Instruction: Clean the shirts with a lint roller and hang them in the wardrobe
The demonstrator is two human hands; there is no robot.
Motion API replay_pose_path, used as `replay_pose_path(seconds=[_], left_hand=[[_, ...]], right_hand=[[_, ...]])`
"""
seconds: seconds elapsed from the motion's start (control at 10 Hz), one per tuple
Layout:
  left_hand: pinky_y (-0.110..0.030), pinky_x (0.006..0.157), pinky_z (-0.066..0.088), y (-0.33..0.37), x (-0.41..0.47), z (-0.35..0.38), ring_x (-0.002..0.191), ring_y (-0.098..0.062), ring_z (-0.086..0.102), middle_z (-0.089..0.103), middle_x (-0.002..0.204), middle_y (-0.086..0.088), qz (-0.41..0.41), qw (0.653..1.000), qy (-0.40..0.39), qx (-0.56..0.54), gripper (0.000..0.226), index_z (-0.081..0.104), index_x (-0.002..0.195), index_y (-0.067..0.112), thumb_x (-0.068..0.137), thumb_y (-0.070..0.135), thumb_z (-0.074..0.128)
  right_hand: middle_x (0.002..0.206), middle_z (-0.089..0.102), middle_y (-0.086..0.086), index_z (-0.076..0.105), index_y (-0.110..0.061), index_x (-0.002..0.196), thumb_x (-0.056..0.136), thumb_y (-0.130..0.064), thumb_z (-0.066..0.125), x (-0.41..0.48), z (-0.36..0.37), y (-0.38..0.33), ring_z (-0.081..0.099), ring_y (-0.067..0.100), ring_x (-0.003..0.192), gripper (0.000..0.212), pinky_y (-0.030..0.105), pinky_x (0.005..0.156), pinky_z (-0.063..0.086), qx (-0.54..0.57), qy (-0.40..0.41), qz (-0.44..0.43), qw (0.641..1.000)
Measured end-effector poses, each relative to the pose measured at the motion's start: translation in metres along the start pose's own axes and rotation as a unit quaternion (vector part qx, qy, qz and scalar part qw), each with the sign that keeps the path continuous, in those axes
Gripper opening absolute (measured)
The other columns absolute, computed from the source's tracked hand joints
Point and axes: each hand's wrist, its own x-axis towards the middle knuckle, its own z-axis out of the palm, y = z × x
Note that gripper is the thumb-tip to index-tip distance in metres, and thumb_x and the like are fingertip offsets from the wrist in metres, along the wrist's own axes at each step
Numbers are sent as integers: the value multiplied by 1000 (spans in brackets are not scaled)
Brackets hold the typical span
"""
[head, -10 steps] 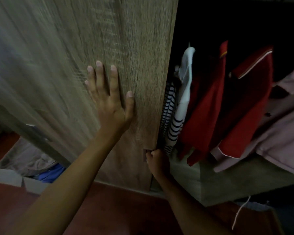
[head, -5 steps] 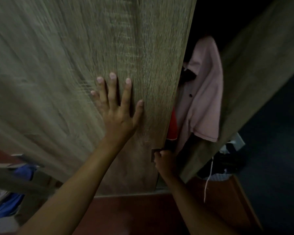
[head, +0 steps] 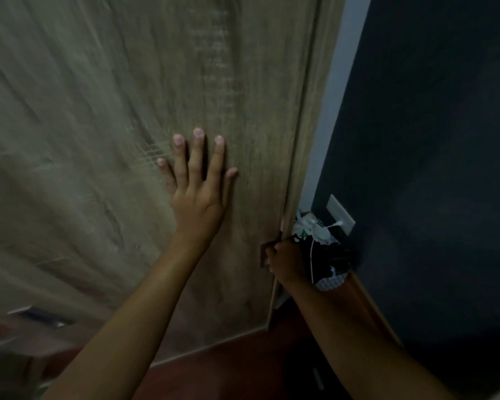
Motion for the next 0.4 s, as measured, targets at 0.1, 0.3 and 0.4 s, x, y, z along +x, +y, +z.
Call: replay_pose_path(seconds=[0.1,0.3,0.4], left_hand=[[-47,123,-5,-2,1,-3,155,-18,-9,30,154,-16,-3,1000,-5,-10,61,37,151,14,100,36,63],[-58,120,2,7,3,-9,155,-23,-8,30,155,-20,-5,999,-31,-29,58,34,152,14,102,32,59],[-68,115,11,24,3,-14,149,-44,14,37,153,-31,-33,996,-25,-82,52,41,147,10,101,26,60]], right_hand=[[74,69,19,66,0,69,83,-44,42,7,7,6,69,36,68,52,48,63,59,-31,2,-30,999],[80,68,26,66,7,73,93,-22,54,-13,-20,-15,68,37,74,37,46,67,58,-66,-22,-59,996],[70,66,18,66,3,67,96,-23,56,-13,-30,-8,67,29,67,40,38,64,55,-36,-41,-74,996]])
